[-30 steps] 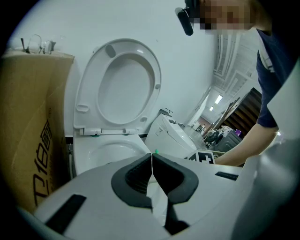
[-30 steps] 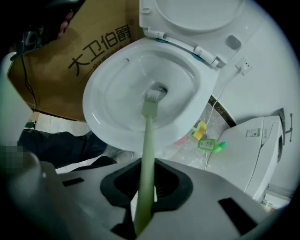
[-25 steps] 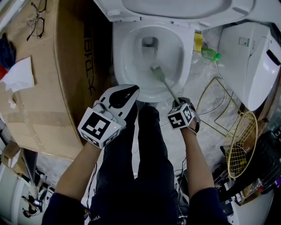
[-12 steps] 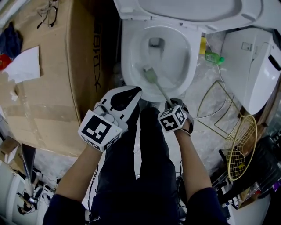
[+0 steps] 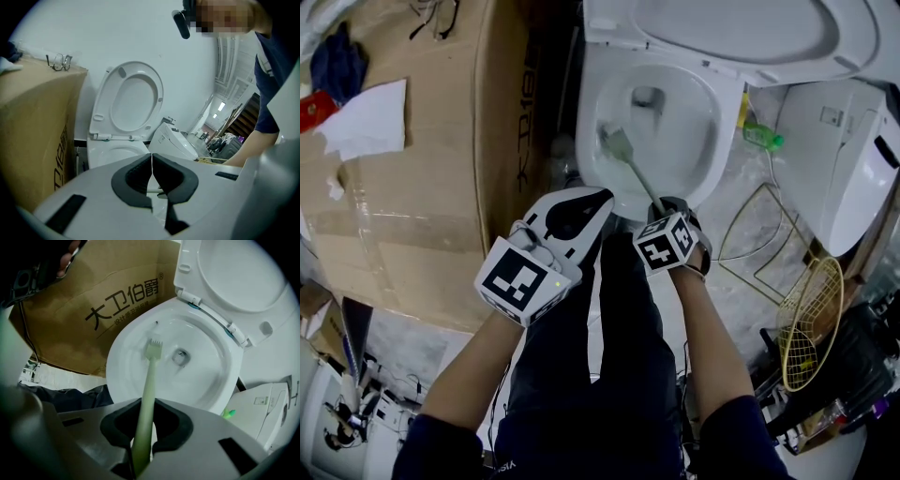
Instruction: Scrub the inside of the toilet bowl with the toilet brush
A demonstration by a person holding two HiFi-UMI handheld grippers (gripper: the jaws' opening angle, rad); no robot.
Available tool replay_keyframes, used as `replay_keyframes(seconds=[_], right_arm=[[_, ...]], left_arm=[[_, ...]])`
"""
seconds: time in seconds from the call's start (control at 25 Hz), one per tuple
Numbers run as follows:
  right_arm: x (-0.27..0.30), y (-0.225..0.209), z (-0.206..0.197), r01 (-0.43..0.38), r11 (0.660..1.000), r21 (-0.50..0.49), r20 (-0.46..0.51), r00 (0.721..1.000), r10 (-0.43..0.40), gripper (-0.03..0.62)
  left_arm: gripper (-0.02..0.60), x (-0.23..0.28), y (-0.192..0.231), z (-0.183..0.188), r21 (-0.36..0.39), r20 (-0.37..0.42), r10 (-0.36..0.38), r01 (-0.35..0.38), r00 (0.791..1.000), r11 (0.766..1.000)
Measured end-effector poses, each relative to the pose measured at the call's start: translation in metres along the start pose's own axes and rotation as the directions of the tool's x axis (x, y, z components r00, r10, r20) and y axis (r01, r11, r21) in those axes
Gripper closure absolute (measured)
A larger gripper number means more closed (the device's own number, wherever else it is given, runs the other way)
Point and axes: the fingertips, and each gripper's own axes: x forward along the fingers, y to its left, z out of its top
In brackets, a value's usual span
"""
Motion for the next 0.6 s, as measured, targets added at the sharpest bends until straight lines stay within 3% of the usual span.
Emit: replay_keyframes(seconds=[0.6], right_arm=[[-0.005, -0.061, 0.063, 0.094, 0.995, -0.014, 0.066, 0.993, -0.093, 0.542]], left_arm=[[0.549, -0.002, 0.009, 0.006, -0.018, 0.019, -0.003, 0.003, 1.000, 1.000]])
